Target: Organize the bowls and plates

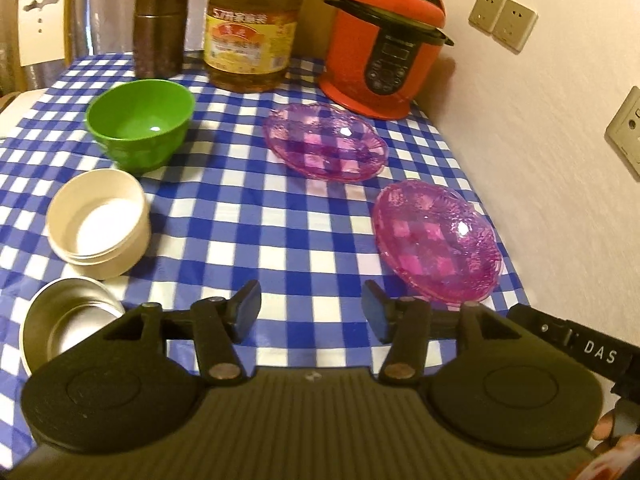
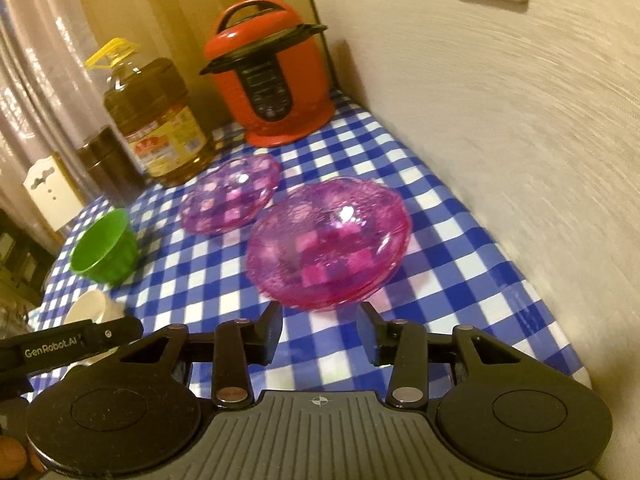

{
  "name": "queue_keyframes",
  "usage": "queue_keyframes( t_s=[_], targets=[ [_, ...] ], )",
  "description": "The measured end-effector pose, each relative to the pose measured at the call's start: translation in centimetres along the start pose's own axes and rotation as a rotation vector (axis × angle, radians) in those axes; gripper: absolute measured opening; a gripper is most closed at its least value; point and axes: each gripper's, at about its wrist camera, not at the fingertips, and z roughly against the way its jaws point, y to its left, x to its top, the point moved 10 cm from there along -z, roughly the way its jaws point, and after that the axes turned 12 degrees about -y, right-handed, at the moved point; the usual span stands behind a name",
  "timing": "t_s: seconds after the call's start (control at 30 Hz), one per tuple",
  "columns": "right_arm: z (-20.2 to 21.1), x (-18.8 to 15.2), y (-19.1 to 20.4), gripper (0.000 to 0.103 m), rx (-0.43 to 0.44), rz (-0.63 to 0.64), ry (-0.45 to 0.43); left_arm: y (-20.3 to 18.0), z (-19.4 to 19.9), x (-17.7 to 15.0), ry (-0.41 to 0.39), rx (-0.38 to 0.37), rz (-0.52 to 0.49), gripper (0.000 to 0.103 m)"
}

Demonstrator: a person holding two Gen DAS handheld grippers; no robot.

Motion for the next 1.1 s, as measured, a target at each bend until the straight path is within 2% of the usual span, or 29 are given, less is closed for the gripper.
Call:
queue_keyframes(
  t_s=[0.27, 0.53, 0.87, 1.1],
  targets=[
    [0.7, -0.6, 2.0, 0.042, 0.035, 0.028, 0.011, 1.2, 1.9, 0.5, -0.023, 0.021, 0.017, 0.055],
    [0.7, -0.5, 2.2, 0.042, 0.038, 0.034, 0.012, 1.2, 2.0, 0.9, -0.031, 0.018, 0.025, 0.055],
    [-0.5, -0.3, 1.4, 0.042, 0.028, 0.021, 0.02, 0.8, 0.2, 1.5, -0.023, -0.005, 0.042, 0.055],
    [-2.6, 1.6, 1.3, 0.042, 0.029, 0.024, 0.006, 1.0, -2.3, 3.0, -0.02, -0.011, 0.064, 0.055]
  ],
)
